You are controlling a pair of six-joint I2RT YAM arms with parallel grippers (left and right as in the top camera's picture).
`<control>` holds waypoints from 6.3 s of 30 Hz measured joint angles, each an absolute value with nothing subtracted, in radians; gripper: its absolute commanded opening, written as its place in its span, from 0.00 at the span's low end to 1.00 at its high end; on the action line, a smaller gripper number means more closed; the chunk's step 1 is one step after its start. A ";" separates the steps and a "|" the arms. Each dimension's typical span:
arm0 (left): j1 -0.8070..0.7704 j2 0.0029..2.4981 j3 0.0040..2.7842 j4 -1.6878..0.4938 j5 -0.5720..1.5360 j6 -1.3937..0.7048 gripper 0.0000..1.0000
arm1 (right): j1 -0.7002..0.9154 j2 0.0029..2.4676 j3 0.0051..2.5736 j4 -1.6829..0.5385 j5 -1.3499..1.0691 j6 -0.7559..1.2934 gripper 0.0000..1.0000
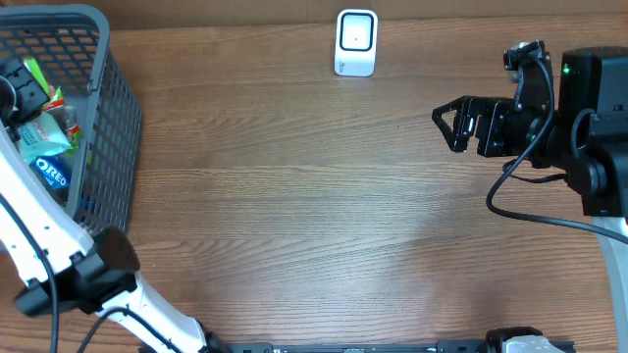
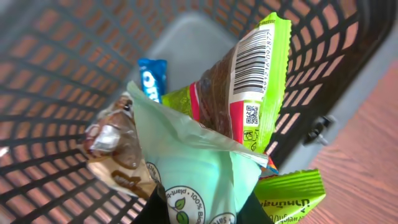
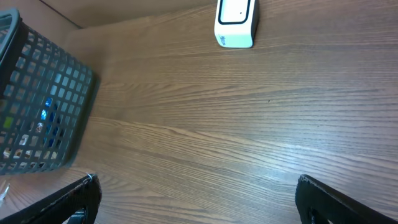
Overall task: Scan the item barcode
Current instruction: 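Reach into the basket and grasp the mint-green wrapped bar with left gripper, then carry the mint-green bar to the table center and release it, then return the left gripper into the basket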
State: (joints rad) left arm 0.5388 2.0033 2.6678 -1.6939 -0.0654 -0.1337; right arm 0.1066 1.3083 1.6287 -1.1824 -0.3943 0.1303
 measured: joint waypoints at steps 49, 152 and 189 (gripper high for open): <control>0.543 1.938 2.540 -1.691 0.217 -0.120 0.06 | 0.107 1.308 1.629 -1.223 -0.404 0.131 0.98; -0.254 2.067 1.824 -1.288 0.651 -0.045 0.45 | 0.107 1.308 1.629 -1.222 -0.400 0.130 1.00; 0.572 1.911 2.522 -1.599 -0.213 -0.305 0.86 | 0.107 1.321 1.629 -1.232 -0.400 0.130 1.00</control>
